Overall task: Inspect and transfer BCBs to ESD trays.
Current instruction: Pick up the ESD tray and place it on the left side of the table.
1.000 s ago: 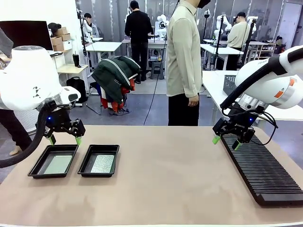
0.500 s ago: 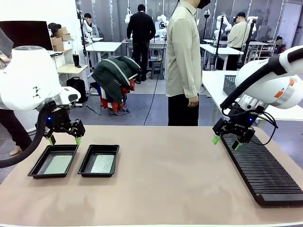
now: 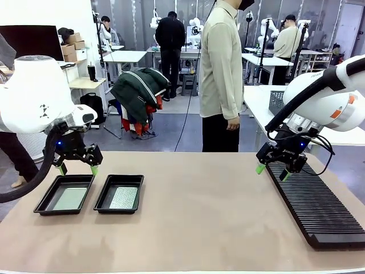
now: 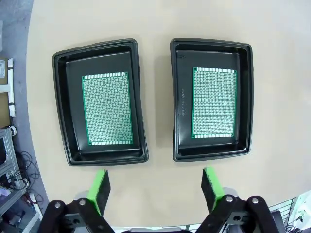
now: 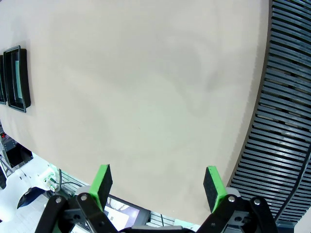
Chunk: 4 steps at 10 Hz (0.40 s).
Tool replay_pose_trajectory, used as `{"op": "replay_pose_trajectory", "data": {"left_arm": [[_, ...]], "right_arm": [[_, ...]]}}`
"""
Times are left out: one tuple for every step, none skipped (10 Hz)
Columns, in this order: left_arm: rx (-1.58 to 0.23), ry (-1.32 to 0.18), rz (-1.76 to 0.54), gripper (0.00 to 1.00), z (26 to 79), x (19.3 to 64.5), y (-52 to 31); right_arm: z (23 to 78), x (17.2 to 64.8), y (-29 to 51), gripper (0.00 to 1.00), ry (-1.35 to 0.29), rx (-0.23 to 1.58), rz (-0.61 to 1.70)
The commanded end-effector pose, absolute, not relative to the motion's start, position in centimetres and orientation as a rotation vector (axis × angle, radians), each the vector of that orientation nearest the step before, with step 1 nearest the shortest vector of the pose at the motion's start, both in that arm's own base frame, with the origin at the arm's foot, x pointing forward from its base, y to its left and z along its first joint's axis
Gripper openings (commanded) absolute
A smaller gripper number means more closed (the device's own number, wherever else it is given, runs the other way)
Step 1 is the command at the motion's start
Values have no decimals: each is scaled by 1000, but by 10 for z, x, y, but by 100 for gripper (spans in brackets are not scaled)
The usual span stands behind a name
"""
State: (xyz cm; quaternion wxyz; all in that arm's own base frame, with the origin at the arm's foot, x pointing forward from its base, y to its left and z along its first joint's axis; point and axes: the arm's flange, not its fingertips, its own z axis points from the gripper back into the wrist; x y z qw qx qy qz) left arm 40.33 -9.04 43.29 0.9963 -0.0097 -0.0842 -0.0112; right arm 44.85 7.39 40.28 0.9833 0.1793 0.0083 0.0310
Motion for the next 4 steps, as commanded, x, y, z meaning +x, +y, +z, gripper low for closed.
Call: {"op": "replay_pose_trajectory", "data": {"left_arm": [[-20, -175, -22, 100, 433, 404, -90], [-20, -175, -22, 100, 433, 404, -90], [-20, -175, -22, 100, 433, 404, -90], [-20, -175, -22, 100, 433, 404, -90]], "right_arm": [[404, 449, 75, 100, 21, 345, 48], [404, 449, 75, 100, 21, 345, 48], [404, 449, 75, 100, 21, 345, 48], [404, 449, 75, 100, 21, 345, 48]]}}
